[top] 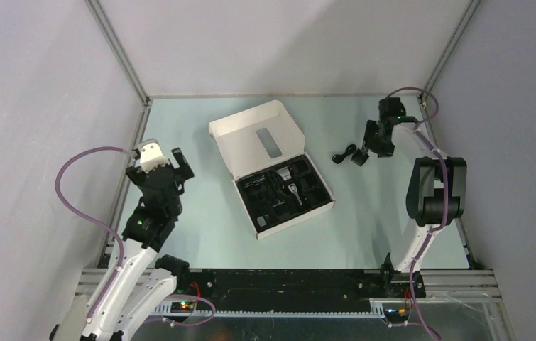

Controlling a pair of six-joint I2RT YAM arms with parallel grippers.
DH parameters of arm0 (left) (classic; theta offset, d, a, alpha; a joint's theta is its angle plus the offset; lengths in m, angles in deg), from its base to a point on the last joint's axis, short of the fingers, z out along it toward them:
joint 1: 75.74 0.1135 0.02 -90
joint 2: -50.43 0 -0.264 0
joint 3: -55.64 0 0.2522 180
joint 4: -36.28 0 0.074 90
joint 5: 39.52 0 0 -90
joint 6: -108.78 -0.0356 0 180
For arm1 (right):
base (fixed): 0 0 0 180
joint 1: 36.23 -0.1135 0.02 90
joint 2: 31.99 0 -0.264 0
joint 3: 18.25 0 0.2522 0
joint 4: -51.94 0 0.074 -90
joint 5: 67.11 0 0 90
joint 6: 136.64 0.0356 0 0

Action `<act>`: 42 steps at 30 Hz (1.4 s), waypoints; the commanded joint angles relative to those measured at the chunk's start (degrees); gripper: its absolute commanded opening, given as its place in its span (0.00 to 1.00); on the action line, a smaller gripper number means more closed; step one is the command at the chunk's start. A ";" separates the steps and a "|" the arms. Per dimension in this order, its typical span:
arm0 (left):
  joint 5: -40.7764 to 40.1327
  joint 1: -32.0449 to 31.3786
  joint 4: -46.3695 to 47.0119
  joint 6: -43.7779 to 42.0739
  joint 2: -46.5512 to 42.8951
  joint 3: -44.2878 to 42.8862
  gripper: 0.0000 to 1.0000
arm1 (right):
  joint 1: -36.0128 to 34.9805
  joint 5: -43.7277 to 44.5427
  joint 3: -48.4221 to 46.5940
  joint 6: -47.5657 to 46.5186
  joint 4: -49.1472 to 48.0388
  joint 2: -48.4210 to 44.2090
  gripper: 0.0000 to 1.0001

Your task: Sort the hair-cutting tools

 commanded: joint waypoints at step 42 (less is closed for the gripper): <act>0.61 -1.00 1.40 -0.99 1.88 -0.21 0.98 | 8.69 -33.15 -6.76 -18.96 -2.47 14.55 0.34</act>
